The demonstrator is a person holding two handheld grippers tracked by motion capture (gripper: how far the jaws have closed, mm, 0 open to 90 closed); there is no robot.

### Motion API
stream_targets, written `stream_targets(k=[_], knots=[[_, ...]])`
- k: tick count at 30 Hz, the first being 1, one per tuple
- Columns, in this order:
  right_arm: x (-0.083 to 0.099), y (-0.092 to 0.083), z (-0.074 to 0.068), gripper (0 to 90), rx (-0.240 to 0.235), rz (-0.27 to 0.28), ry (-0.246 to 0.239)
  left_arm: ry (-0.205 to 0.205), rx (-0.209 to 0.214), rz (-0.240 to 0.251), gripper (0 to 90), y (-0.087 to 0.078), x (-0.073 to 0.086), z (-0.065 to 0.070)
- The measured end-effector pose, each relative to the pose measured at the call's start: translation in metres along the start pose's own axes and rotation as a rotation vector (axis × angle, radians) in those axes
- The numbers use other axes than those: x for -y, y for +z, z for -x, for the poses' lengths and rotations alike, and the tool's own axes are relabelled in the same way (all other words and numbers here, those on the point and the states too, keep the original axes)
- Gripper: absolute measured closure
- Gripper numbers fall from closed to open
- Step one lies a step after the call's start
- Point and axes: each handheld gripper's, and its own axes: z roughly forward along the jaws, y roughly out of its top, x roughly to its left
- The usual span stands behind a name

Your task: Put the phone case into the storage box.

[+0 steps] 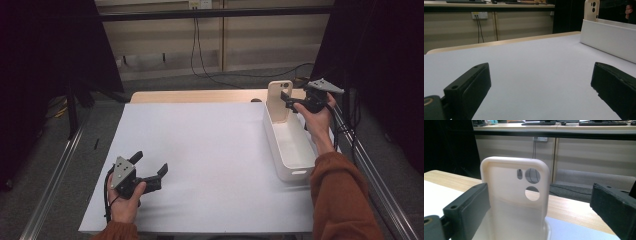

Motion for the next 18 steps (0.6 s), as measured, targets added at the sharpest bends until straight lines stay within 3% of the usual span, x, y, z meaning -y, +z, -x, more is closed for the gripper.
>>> stream_targets(k=[18], knots=[[0.003,-0.016,-0.006,1.0,0.002,0.005,0.012,0.0,0.004,0.008,2.9,-0.002,0.0,0.0]])
